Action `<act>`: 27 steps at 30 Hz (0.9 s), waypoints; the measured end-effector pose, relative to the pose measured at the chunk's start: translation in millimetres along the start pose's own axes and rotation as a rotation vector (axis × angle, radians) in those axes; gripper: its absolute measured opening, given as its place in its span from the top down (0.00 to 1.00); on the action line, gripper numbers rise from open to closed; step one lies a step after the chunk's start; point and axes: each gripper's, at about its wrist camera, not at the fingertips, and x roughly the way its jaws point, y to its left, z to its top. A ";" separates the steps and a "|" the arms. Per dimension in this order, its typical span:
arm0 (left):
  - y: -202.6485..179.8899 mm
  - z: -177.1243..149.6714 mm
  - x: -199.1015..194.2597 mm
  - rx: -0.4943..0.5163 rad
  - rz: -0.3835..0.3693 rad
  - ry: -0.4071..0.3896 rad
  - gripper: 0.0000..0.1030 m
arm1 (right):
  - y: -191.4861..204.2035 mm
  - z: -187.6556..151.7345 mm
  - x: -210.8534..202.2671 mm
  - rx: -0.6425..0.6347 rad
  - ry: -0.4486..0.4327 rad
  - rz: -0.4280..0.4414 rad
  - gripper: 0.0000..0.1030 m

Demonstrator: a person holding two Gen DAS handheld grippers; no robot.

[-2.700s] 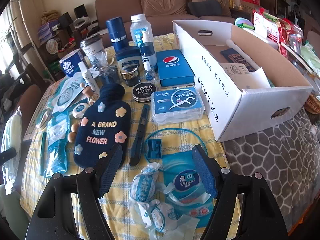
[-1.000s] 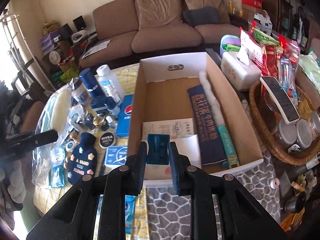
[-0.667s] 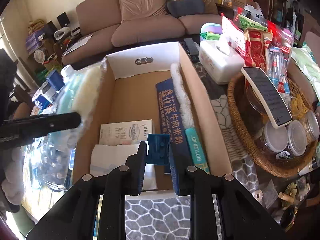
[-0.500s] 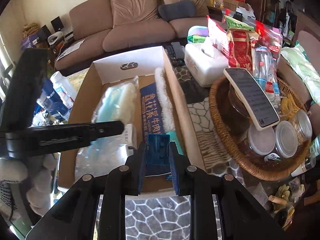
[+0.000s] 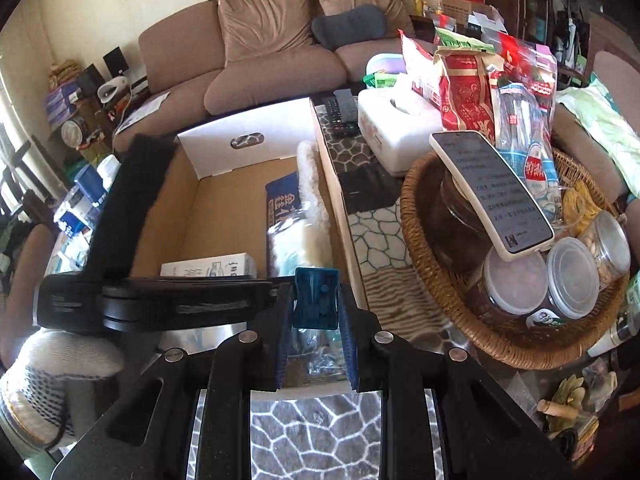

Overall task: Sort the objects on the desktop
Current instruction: 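Carry both items over the white cardboard box and open both tools to drop them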

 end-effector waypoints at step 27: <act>78.5 -41.6 -120.0 0.018 -0.067 -0.105 0.39 | 45.2 -9.5 87.6 -0.006 0.252 0.010 0.71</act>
